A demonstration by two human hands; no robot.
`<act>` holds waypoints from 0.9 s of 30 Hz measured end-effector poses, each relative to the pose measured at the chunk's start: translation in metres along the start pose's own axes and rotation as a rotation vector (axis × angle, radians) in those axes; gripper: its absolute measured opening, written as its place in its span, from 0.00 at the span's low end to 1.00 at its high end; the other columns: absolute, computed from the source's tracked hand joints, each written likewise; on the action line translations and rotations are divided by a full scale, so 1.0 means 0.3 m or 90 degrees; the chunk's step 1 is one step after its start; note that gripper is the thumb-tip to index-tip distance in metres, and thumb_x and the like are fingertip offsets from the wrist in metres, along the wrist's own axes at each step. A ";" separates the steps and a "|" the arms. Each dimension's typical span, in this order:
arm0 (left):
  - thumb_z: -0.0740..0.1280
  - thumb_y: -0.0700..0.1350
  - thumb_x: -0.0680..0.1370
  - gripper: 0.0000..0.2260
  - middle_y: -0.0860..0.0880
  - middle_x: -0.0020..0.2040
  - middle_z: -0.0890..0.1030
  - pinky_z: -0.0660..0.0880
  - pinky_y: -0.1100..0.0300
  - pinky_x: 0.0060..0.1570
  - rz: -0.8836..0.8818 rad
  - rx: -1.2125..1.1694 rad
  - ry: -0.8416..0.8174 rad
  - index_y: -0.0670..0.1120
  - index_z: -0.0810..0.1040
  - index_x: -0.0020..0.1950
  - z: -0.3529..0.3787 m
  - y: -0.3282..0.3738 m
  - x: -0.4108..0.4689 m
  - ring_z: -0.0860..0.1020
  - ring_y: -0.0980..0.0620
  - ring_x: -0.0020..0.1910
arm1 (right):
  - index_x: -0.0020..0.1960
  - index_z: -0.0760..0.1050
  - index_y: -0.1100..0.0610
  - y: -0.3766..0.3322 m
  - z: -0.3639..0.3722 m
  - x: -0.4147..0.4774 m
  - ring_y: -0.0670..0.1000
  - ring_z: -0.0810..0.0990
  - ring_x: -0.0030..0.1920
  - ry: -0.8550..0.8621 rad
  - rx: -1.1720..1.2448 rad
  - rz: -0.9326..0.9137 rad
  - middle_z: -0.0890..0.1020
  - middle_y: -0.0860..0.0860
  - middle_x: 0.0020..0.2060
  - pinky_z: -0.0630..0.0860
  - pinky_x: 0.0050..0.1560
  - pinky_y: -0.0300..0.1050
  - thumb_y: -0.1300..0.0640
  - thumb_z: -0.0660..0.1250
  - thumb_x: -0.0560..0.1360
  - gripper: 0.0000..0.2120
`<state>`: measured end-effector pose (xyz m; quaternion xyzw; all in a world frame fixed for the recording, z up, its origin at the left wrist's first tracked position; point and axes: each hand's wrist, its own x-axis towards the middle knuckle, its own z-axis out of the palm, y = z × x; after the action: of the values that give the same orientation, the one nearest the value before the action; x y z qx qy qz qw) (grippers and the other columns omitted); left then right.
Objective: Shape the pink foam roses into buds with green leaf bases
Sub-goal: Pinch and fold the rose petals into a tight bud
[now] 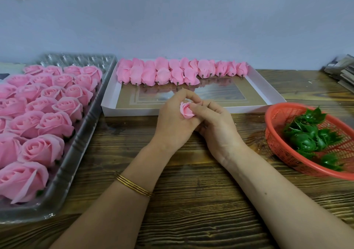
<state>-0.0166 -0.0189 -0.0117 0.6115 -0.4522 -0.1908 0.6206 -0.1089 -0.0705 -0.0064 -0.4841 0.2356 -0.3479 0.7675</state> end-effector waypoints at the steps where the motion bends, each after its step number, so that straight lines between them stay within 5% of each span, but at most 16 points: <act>1: 0.74 0.36 0.69 0.13 0.53 0.36 0.81 0.72 0.68 0.33 0.001 0.007 -0.001 0.53 0.77 0.43 0.000 0.000 0.000 0.77 0.60 0.33 | 0.38 0.75 0.58 0.000 0.001 -0.002 0.47 0.82 0.36 -0.001 -0.002 -0.002 0.83 0.51 0.33 0.78 0.39 0.37 0.57 0.72 0.62 0.09; 10: 0.73 0.34 0.69 0.13 0.47 0.39 0.83 0.78 0.56 0.37 -0.004 0.035 -0.004 0.52 0.77 0.43 0.002 -0.011 0.003 0.81 0.49 0.39 | 0.44 0.76 0.61 0.009 0.004 0.002 0.50 0.82 0.40 0.027 -0.024 0.007 0.83 0.55 0.38 0.78 0.46 0.42 0.66 0.69 0.72 0.03; 14: 0.73 0.34 0.70 0.12 0.50 0.37 0.82 0.76 0.61 0.35 -0.010 0.018 0.005 0.51 0.77 0.42 0.001 -0.011 0.004 0.80 0.53 0.37 | 0.49 0.76 0.65 0.012 0.004 0.004 0.54 0.80 0.44 0.039 -0.033 0.011 0.82 0.58 0.41 0.76 0.50 0.47 0.63 0.70 0.72 0.08; 18: 0.73 0.35 0.72 0.10 0.53 0.35 0.79 0.74 0.64 0.32 -0.039 -0.061 0.066 0.49 0.77 0.40 0.007 0.001 0.010 0.77 0.59 0.33 | 0.50 0.79 0.65 0.018 0.007 0.015 0.51 0.77 0.40 0.089 -0.018 0.020 0.80 0.55 0.39 0.73 0.41 0.42 0.59 0.62 0.78 0.10; 21: 0.72 0.34 0.73 0.07 0.52 0.35 0.78 0.73 0.69 0.33 -0.044 -0.115 0.107 0.45 0.78 0.41 0.007 0.010 0.018 0.75 0.61 0.32 | 0.42 0.78 0.61 0.014 -0.004 0.015 0.49 0.76 0.36 0.098 -0.010 0.012 0.79 0.52 0.33 0.73 0.36 0.38 0.66 0.58 0.74 0.10; 25: 0.73 0.35 0.74 0.07 0.54 0.33 0.78 0.74 0.66 0.30 -0.079 -0.199 0.129 0.44 0.77 0.43 0.010 0.009 0.023 0.76 0.59 0.31 | 0.50 0.76 0.70 0.030 0.004 0.001 0.57 0.76 0.43 0.046 -0.173 -0.042 0.79 0.61 0.41 0.74 0.47 0.52 0.80 0.60 0.68 0.14; 27: 0.73 0.34 0.73 0.07 0.54 0.32 0.79 0.74 0.66 0.27 -0.106 -0.273 0.118 0.42 0.76 0.44 0.013 0.011 0.021 0.76 0.59 0.28 | 0.52 0.75 0.73 0.040 0.010 -0.004 0.55 0.76 0.42 0.026 -0.246 -0.087 0.79 0.61 0.40 0.76 0.47 0.46 0.80 0.67 0.67 0.14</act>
<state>-0.0176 -0.0256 -0.0070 0.5157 -0.2908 -0.2762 0.7571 -0.1039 -0.0643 -0.0158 -0.6298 0.2803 -0.3574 0.6301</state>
